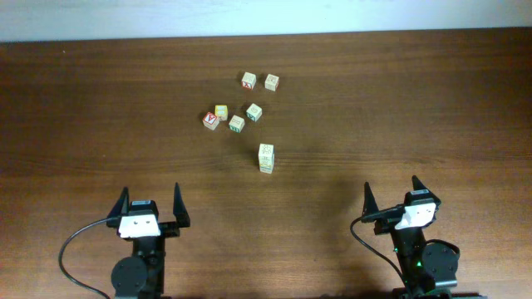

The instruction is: Rotate 4 blocks

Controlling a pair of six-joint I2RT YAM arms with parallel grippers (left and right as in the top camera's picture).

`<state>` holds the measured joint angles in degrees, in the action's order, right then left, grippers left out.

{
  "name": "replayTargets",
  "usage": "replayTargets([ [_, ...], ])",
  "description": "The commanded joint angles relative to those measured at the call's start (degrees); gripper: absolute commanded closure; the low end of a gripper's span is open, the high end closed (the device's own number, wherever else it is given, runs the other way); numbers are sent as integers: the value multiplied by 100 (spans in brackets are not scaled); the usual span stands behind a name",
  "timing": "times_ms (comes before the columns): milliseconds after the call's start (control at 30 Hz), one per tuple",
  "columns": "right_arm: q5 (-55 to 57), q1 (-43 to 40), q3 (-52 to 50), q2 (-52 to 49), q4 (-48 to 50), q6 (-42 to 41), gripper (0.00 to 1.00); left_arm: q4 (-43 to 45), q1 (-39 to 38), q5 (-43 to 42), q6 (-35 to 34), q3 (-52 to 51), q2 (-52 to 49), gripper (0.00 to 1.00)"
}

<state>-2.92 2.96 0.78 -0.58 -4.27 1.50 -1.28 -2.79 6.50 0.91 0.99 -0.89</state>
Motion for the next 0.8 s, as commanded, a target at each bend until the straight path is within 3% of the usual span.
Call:
replayTargets([
  [0, -11, -46, -46, 39, -2, -22, 1, -269, -122, 151, 208, -52, 61, 1],
  [167, -11, -46, -46, 39, -2, -22, 1, -286, -173, 142, 483, -52, 61, 1],
  [767, -11, -46, -46, 37, -2, -22, 1, -271, -166, 129, 481, -48, 59, 1],
])
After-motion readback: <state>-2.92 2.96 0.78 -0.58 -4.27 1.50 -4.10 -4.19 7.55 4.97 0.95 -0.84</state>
